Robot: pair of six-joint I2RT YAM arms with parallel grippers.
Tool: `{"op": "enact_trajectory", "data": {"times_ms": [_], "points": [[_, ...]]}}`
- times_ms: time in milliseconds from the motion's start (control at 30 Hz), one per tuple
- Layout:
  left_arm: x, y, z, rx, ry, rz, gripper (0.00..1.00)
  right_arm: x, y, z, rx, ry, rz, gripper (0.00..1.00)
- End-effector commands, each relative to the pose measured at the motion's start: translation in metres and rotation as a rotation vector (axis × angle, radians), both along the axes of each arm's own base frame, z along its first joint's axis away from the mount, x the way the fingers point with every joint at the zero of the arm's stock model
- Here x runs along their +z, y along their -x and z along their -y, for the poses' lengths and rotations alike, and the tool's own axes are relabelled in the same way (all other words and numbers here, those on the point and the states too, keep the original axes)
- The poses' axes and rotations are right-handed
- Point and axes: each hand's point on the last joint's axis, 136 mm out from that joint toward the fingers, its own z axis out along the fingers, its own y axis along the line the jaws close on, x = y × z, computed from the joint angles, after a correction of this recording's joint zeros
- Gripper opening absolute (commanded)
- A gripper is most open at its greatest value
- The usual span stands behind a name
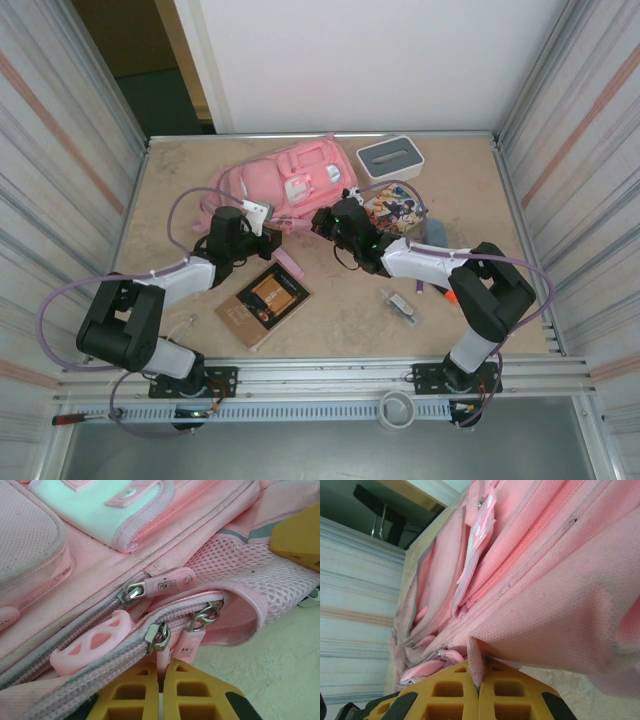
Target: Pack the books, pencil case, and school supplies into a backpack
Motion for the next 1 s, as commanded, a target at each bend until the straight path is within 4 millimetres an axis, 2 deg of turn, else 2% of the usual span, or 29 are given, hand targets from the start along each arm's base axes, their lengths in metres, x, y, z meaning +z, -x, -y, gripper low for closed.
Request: {"op": "enact_trajectory", "data": {"times_ms": [0, 200, 400, 600, 767, 967], "points": [[0.000, -0.016, -0.032, 0.170, -0.060, 0.018, 0.00, 0.026, -0.013, 0.003, -0.028, -0.037, 0.063, 0.00], [0.002, -0.011, -0.056, 0.269, -0.115, 0.026, 0.00, 0.024, -0.015, 0.020, -0.070, 0.000, 0.069, 0.00], [-0.010, -0.007, -0.067, 0.299, -0.110, -0.028, 0.00, 0.020, -0.018, 0.026, -0.080, 0.007, 0.061, 0.00], [-0.017, -0.004, -0.088, 0.371, -0.083, -0.070, 0.00, 0.011, -0.020, 0.034, -0.094, 0.023, 0.042, 0.00], [-0.016, -0.001, -0.085, 0.345, -0.079, -0.069, 0.00, 0.008, -0.021, 0.029, -0.077, 0.019, 0.030, 0.00], [-0.010, 0.003, -0.072, 0.273, -0.043, -0.053, 0.00, 0.004, -0.024, 0.021, -0.057, 0.011, 0.015, 0.00]]}}
